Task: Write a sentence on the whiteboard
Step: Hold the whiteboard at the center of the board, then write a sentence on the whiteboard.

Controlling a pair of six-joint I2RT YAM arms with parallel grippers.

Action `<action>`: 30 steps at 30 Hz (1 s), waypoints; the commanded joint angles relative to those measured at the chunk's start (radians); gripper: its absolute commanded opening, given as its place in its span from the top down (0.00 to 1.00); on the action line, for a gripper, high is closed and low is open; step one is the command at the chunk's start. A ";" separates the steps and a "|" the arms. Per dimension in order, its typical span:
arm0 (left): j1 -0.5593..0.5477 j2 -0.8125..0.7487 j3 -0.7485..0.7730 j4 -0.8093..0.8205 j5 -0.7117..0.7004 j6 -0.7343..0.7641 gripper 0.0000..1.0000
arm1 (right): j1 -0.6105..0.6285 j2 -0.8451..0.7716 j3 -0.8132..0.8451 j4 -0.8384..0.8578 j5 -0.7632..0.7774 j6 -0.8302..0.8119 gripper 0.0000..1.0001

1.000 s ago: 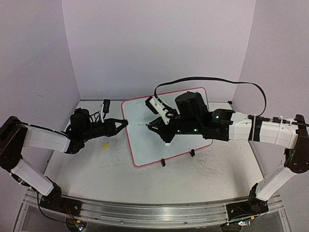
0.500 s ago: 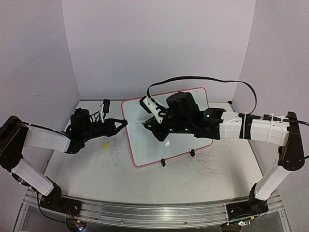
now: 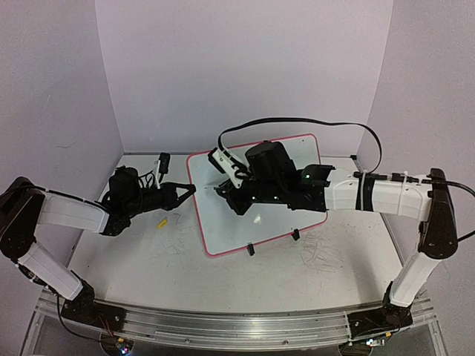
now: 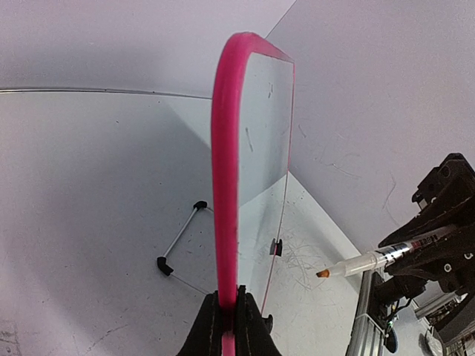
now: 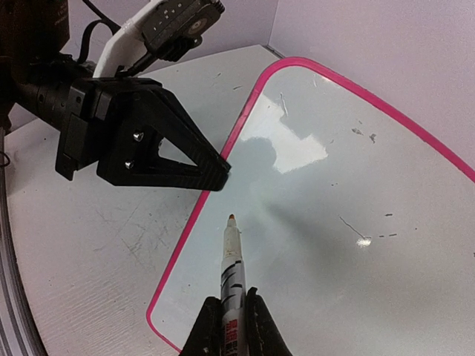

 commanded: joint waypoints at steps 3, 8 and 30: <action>0.000 -0.014 -0.003 0.033 0.018 0.041 1.00 | 0.006 0.027 0.053 0.016 -0.001 0.023 1.00; 0.000 -0.022 -0.007 0.033 0.013 0.037 1.00 | 0.009 0.041 0.060 0.025 0.000 0.026 1.00; -0.001 -0.025 -0.013 0.033 0.020 0.035 1.00 | 0.021 0.077 0.080 0.042 0.054 0.034 1.00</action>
